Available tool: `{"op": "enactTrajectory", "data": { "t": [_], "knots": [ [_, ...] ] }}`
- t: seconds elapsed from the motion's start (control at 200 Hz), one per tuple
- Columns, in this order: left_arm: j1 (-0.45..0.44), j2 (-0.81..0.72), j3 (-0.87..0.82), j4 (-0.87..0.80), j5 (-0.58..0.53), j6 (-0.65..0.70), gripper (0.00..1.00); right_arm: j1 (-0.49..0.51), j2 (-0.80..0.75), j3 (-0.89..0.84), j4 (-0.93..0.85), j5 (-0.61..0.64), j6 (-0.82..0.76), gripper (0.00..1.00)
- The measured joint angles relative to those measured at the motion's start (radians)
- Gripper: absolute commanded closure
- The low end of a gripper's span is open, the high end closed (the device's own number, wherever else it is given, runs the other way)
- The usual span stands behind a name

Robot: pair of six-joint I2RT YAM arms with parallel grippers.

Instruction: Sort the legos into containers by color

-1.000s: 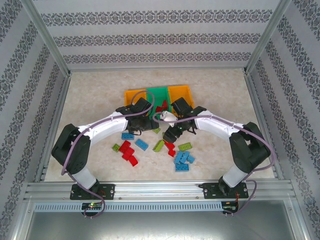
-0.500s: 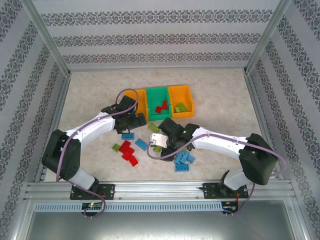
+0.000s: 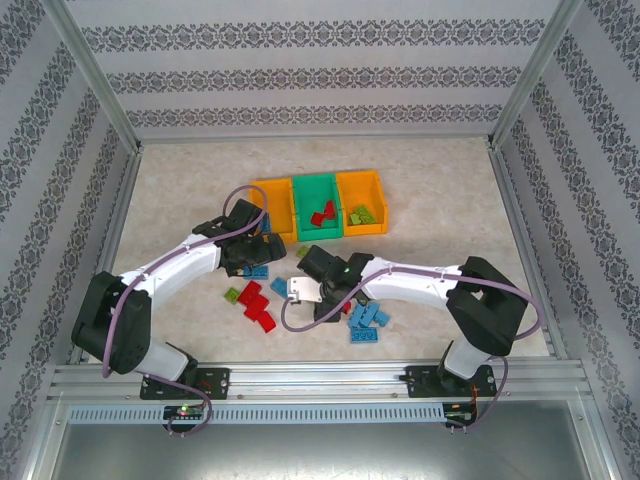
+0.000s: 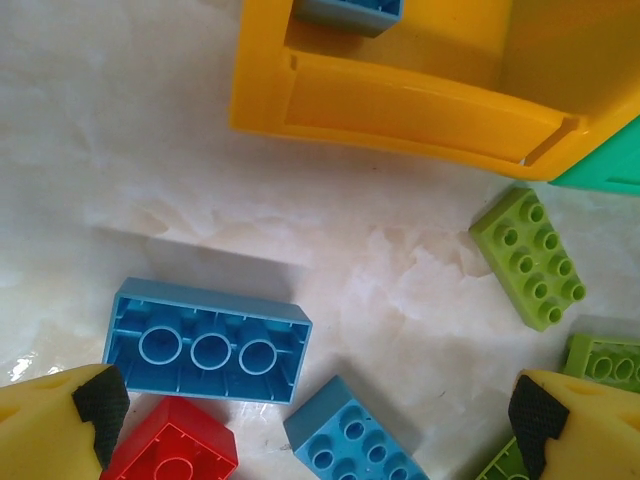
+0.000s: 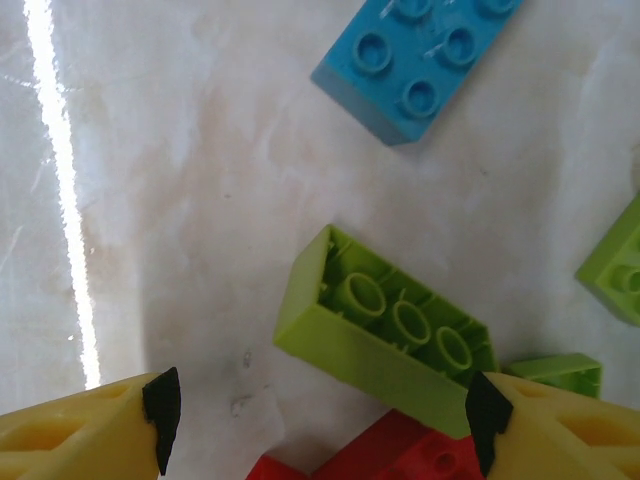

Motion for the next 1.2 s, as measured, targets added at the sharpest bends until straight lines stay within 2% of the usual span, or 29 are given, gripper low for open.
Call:
{"op": "enactTrajectory", "data": {
  "t": [0.36,0.53,0.634,0.794,0.874,1.044,1.199],
  "knots": [
    [0.018,-0.035,-0.037,0.008,0.002,0.0,0.01,0.0,0.111,0.06,0.021,0.028,-0.06,0.24],
    [0.031,-0.064,-0.061,0.012,0.006,0.0,0.01,0.0,0.146,0.072,0.019,0.03,-0.075,0.29],
    [0.036,-0.072,-0.064,0.014,0.009,0.0,0.01,0.0,0.161,0.089,0.004,0.027,-0.078,0.36],
    [0.039,-0.073,-0.064,0.015,0.015,0.0,0.01,0.013,0.182,0.115,-0.038,0.024,-0.087,0.58],
    [0.039,-0.074,-0.064,0.015,0.015,0.0,0.01,0.019,0.187,0.12,-0.052,0.02,-0.09,0.64],
    [0.042,-0.084,-0.065,0.015,0.016,0.0,0.01,0.024,0.197,0.138,-0.076,0.019,-0.079,0.73],
    [0.046,-0.084,-0.066,0.015,0.019,0.0,0.01,0.023,0.197,0.142,-0.042,0.032,-0.057,0.76]
  ]
}}
